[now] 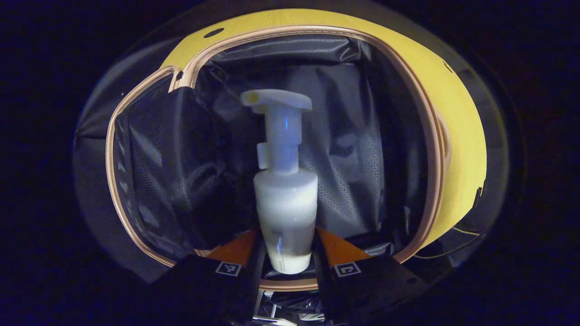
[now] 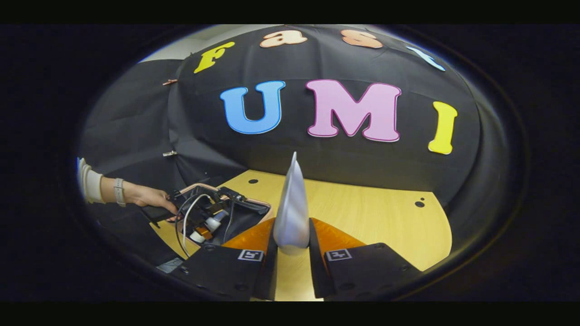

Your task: First open the suitcase, pack the skin care products into it, and then close the suitcase.

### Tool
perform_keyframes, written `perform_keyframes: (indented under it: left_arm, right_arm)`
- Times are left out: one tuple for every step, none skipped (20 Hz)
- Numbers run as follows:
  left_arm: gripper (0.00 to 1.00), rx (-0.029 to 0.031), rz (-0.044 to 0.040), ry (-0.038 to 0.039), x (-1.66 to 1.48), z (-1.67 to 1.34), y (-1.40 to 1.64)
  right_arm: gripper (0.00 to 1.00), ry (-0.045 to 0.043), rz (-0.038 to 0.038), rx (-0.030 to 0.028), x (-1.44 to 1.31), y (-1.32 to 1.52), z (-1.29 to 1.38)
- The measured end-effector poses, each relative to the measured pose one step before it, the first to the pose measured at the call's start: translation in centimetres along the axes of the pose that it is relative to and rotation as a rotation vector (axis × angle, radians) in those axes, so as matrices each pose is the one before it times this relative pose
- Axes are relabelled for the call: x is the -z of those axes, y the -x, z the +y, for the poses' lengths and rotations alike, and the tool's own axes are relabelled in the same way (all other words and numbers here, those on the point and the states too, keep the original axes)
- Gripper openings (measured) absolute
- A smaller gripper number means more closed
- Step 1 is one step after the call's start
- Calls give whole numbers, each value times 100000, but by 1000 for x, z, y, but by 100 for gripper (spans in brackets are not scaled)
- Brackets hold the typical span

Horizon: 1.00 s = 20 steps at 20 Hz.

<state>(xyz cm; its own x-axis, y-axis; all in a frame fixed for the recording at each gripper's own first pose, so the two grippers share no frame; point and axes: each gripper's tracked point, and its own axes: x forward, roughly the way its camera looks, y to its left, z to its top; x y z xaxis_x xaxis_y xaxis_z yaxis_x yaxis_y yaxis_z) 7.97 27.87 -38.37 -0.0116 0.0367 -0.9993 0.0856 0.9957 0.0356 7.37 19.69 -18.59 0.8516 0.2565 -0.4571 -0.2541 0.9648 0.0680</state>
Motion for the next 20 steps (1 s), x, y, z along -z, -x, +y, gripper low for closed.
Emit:
perform_keyframes:
  left_arm:
    - [56, 154, -914, -70, -136, 322, -402]
    - [61, 213, -813, -359, -7, 414, -71]
    - [63, -545, -1157, -675, -104, 230, 131]
    - [63, -997, -1129, -1430, -69, 214, 412]
    - [64, -1253, -2149, -1442, -200, 310, 342]
    - [64, -1154, -2149, -1195, -63, 268, 477]
    - [68, -104, -2132, -128, -67, -158, 552]
    - [70, -394, -3161, -40, -203, 26, 620]
    - [73, -606, -6520, -308, -798, 8, 686]
    - [81, -1063, -8688, -655, -1069, 209, 897]
    - [86, -541, -7321, -785, -839, 360, 809]
    - [96, -888, -6171, -474, -669, 410, 1108]
    - [98, -1034, -6077, -479, -689, 521, 1172]
    - [98, -1018, -5069, 64, -643, 444, 1496]
    - [98, -397, -4544, 1112, -487, 332, 1356]
    - [98, 179, -3256, 1984, -44, 264, 1271]
    - [99, 98, -2627, 2537, 50, 471, 1170]
    - [99, -102, -2344, 2838, 267, 846, 902]
    - [99, -532, -2002, 3053, 253, 1010, 985]
    - [99, -1602, -2030, 2212, 413, 1299, 882]
  right_arm:
    - [35, 1232, 619, 544, 213, -130, 54]
    - [35, 1026, 735, 255, 276, -163, 145]
    - [35, 510, 535, -311, 295, -214, 403]
    - [35, -43, 448, -678, 82, -196, 534]
    - [35, -151, 463, -942, 84, -208, 566]
    - [35, -59, 782, -1141, 38, -352, 658]
    - [35, 107, 952, -1324, 117, -399, 740]
    - [35, 126, 1963, -1482, 301, -573, 781]
    - [35, -114, 1553, -1882, 245, -567, 929]
    - [35, -177, 1474, -2236, 91, -658, 973]
    - [35, -281, 2148, -2470, 140, -809, 898]
    - [35, -1821, 2541, -2804, 268, -779, 931]
    - [35, -2601, 3096, -2853, 355, -987, 985]
    - [35, -2831, 3432, -3146, 311, -978, 972]
    - [35, -3082, 3681, -3326, 476, -1235, 954]
    - [35, -3350, 3189, -2766, 304, -1282, 694]
    - [35, -2361, 3805, -2257, 340, -1283, 1224]
    - [35, -3192, 3251, -1843, 265, -1426, 461]
    - [35, -4102, 4431, -2454, 458, -1577, 713]
    - [35, -5365, 4486, -2082, 496, -1575, 708]
